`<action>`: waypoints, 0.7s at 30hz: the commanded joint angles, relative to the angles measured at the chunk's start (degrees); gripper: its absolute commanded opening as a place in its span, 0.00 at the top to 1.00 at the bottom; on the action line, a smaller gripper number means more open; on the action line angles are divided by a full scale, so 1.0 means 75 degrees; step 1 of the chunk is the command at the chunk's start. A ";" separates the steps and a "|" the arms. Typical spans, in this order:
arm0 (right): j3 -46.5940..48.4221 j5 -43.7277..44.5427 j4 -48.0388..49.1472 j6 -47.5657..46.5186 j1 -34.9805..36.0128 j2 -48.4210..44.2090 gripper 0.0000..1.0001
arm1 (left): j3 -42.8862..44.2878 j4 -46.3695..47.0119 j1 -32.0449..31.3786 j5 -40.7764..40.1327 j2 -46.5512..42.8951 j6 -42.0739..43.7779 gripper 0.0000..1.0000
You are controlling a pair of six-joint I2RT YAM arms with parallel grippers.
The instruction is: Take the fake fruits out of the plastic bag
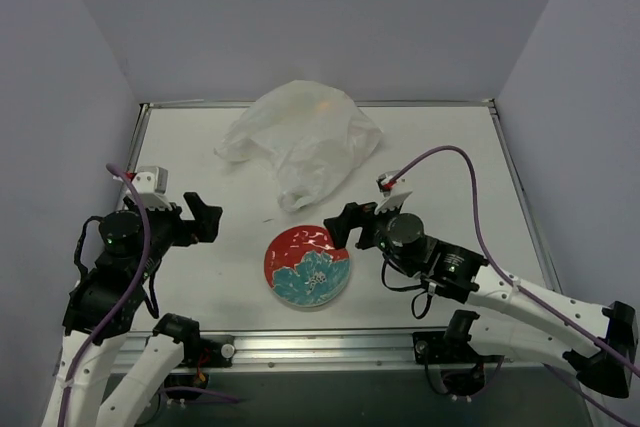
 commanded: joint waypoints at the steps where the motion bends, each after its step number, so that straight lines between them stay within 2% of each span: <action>1: 0.0482 0.0555 0.0173 -0.0150 0.0297 0.0578 0.00 | -0.0076 -0.0279 0.0012 -0.0892 -0.0184 0.0227 0.06; 5: 0.1208 0.0918 0.0245 -0.0396 0.0426 0.1561 0.00 | -0.0288 -0.0338 0.0070 -0.1291 -0.0336 0.0168 0.06; 13: 0.2661 0.1972 0.0759 -0.0431 0.0532 0.4304 0.00 | -0.0464 -0.0221 0.0234 -0.1104 -0.0501 0.0086 0.06; 16: 0.3095 0.1869 0.1181 -0.0478 0.0543 0.5194 0.00 | -0.0464 -0.0255 0.0258 -0.0987 -0.0454 0.0074 0.06; 21: 0.3892 0.1879 0.1439 -0.0373 0.0485 0.6552 0.09 | -0.0452 -0.0302 0.0258 -0.1010 -0.0419 0.0074 0.06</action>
